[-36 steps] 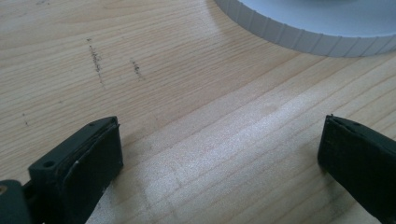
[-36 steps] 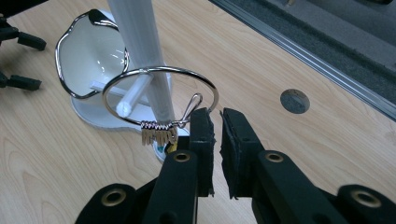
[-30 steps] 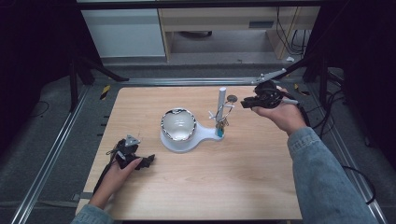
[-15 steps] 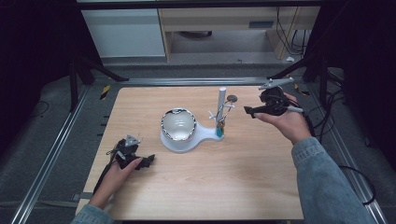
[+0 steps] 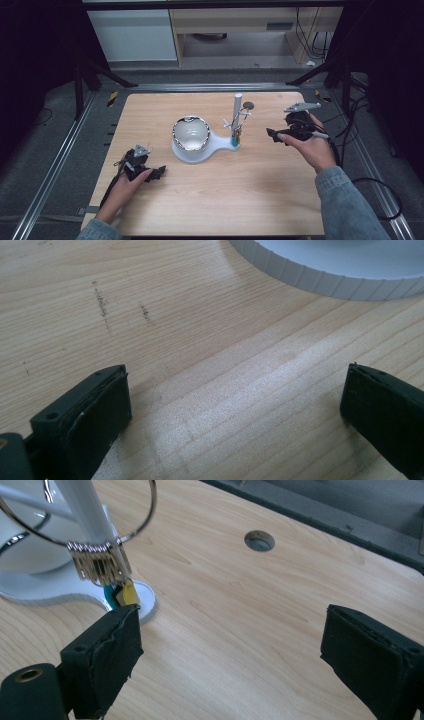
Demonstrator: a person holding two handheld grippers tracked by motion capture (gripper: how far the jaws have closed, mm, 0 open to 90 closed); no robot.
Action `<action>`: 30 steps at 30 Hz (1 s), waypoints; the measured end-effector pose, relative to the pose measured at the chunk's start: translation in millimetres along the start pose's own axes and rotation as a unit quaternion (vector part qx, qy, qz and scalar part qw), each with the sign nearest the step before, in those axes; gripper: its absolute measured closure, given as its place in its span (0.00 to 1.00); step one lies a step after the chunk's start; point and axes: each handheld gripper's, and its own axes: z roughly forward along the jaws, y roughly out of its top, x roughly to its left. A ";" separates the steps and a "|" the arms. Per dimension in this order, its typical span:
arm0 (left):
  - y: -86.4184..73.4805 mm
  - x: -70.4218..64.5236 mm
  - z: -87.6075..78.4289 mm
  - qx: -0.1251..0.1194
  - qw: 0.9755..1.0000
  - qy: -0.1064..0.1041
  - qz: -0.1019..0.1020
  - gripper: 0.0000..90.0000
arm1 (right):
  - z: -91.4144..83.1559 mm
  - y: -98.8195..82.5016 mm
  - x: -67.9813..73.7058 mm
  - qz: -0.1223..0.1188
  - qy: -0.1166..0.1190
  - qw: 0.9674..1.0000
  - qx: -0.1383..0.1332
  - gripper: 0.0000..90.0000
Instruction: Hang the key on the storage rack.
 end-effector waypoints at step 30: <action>0.0 0.1 0.0 0.000 1.000 0.000 0.001 0.00 | 37.1 -98.4 2.0 0.059 -0.012 0.996 0.065 0.15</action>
